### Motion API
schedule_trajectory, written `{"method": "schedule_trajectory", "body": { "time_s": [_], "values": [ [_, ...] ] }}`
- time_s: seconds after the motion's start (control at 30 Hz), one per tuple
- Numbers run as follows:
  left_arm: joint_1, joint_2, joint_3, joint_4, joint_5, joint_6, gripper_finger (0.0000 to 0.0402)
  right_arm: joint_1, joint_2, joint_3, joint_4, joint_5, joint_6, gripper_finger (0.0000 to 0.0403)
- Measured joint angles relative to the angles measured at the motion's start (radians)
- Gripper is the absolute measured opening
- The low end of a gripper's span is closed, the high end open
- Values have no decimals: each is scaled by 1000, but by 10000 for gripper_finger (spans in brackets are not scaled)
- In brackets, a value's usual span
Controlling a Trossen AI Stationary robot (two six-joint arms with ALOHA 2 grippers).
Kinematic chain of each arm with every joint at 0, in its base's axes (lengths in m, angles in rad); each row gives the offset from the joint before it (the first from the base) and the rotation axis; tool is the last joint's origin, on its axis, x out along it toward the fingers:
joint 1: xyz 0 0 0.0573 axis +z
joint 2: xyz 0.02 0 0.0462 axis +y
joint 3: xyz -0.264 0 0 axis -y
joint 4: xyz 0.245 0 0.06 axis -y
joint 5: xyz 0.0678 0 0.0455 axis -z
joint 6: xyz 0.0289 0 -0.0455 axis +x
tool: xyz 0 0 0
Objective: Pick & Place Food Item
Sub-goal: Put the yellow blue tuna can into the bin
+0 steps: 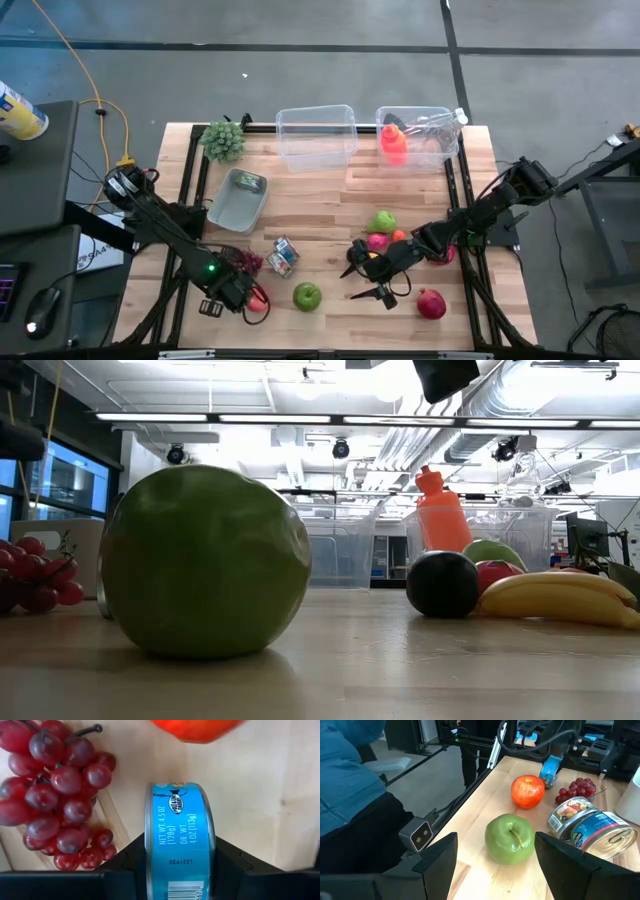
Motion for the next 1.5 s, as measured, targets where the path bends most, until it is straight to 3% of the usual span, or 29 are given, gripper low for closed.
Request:
{"method": "schedule_trajectory", "body": {
  "time_s": [0.2, 0.4, 0.5, 0.63, 0.87, 1.07, 1.23, 1.5],
  "values": [
    [-1, -123, 21, -54, -63, 8, 141, 0, 0, 0, 0, 0, 0, 254],
    [14, -259, 94, -154, -275, 208, 142, 0, 0, 0, 1, 0, -9, 254],
    [67, -336, 104, -170, -379, 326, 142, 0, 0, 0, 1, 0, -11, 254],
    [207, -416, 103, -219, -416, 430, 143, 0, 0, 0, 1, 0, -12, 254],
    [554, -456, 102, -213, -401, 654, 143, 0, 0, 0, 1, 0, -19, 254],
    [818, -450, 73, -214, -206, 782, 143, 0, 0, 0, -2, 0, -19, 254],
    [929, -454, -15, -173, -146, 850, 143, 0, 0, 0, -16, 0, -19, 254],
    [1019, -455, -89, -89, -117, 892, 144, 0, 0, 0, -20, 0, -19, 254]
  ]
}}
